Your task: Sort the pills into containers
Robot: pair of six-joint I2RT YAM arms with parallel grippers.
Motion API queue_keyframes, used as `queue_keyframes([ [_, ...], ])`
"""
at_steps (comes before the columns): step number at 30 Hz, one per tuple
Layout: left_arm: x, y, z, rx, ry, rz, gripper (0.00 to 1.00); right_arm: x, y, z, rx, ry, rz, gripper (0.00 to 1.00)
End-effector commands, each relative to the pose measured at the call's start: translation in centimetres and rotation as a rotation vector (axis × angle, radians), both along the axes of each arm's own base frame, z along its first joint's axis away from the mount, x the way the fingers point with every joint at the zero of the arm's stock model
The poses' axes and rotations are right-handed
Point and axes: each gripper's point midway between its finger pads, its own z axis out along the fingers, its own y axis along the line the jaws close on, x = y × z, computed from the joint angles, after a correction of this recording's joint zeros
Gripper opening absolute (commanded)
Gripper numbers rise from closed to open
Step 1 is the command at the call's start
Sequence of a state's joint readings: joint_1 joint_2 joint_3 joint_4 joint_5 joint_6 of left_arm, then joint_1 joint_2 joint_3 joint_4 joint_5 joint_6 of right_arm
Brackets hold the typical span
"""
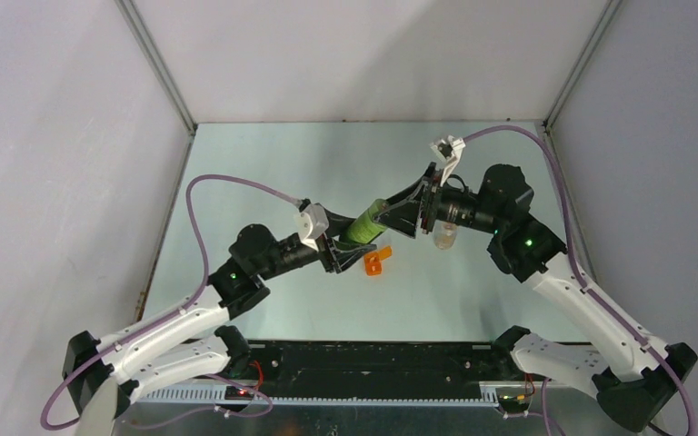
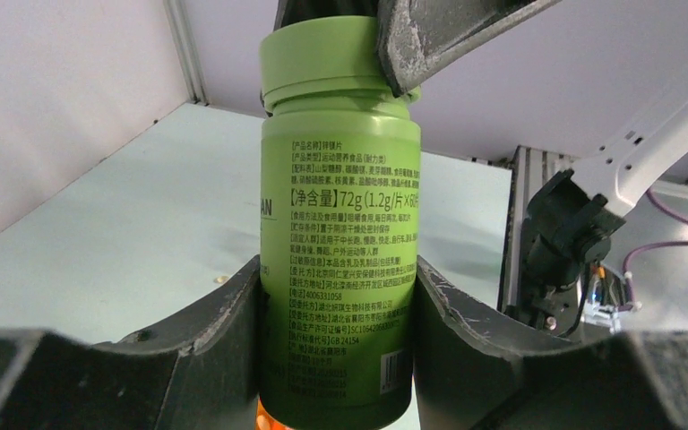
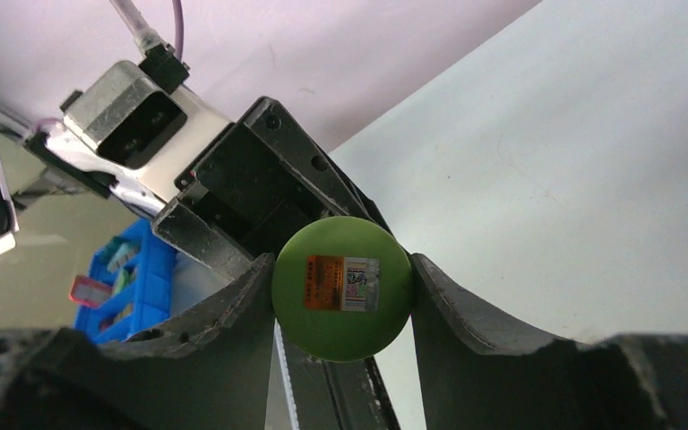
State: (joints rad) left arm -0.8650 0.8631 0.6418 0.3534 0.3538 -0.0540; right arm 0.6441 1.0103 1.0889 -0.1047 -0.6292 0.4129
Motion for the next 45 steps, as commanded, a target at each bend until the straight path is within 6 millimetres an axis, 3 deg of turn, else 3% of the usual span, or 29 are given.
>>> queue_keyframes([
  [1, -0.4, 0.6, 7.8, -0.246, -0.146, 0.008, 0.00, -0.7, 0.6, -0.7, 0.035, 0.157, -0.067, 0.15],
  [6, 0.0, -0.3, 7.5, -0.245, -0.118, -0.006, 0.00, 0.0, 1.1, -1.5, 0.046, 0.265, -0.209, 0.13],
  [10, -0.1, -0.6, 7.3, -0.237, -0.112, -0.024, 0.00, 0.1, 1.5, -1.8, 0.030, 0.229, -0.233, 0.13],
  [14, -0.5, -0.9, 6.1, -0.161, -0.116, -0.053, 0.00, -1.1, 1.6, -1.6, -0.027, 0.156, -0.148, 0.14],
  [18, -0.9, -1.3, 5.0, -0.093, -0.119, -0.085, 0.00, -3.9, 1.9, -2.0, -0.119, 0.068, 0.044, 0.15],
  [25, -2.1, -1.9, 5.2, -0.097, -0.098, -0.165, 0.00, -6.6, 0.9, -2.4, -0.159, -0.065, 0.242, 0.14],
  [32, -2.7, -1.9, 5.0, -0.076, -0.085, -0.196, 0.00, -5.7, -1.1, -2.5, -0.171, -0.107, 0.234, 0.10],
  [39, -4.0, -2.2, 4.4, -0.029, -0.060, -0.280, 0.00, -6.7, -2.1, -1.7, -0.136, -0.176, 0.332, 0.07],
  [45, -5.2, -2.6, 4.7, -0.030, -0.022, -0.359, 0.00, -6.6, -2.7, -2.5, -0.183, -0.271, 0.329, 0.07],
])
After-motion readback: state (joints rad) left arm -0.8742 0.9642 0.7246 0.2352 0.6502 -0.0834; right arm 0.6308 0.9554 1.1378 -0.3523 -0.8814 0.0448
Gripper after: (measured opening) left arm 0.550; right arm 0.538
